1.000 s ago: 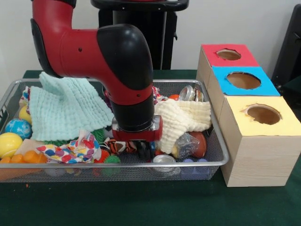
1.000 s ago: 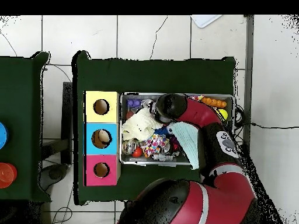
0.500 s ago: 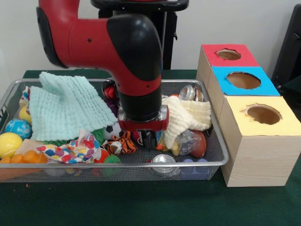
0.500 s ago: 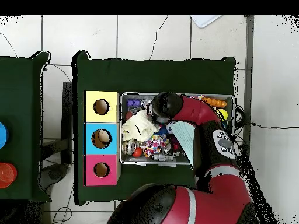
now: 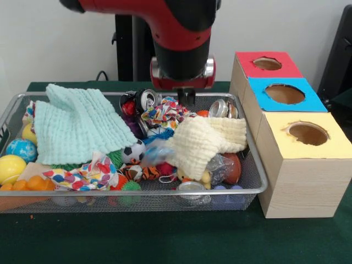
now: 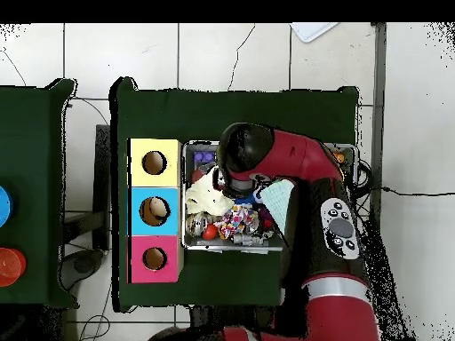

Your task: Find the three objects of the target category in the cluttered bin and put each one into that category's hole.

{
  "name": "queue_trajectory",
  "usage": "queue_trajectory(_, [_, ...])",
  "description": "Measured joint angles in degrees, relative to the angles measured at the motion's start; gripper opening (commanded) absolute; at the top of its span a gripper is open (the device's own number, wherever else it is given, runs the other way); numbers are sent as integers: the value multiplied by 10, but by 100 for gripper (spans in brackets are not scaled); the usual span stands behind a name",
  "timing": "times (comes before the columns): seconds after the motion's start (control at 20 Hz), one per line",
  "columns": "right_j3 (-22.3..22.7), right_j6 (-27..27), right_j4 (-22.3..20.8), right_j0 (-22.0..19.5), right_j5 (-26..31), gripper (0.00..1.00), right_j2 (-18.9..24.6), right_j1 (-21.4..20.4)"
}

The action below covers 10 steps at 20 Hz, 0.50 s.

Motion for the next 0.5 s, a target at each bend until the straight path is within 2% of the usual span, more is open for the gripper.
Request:
queue_trajectory(0.1, [0, 0, 0, 2, 20, 0, -4, -13])
queue_trajectory(0.2, [2, 0, 1, 0, 16, 0, -5, -19])
queue_trajectory(0.5, [21, 0, 1, -8, -37, 0, -6, -26])
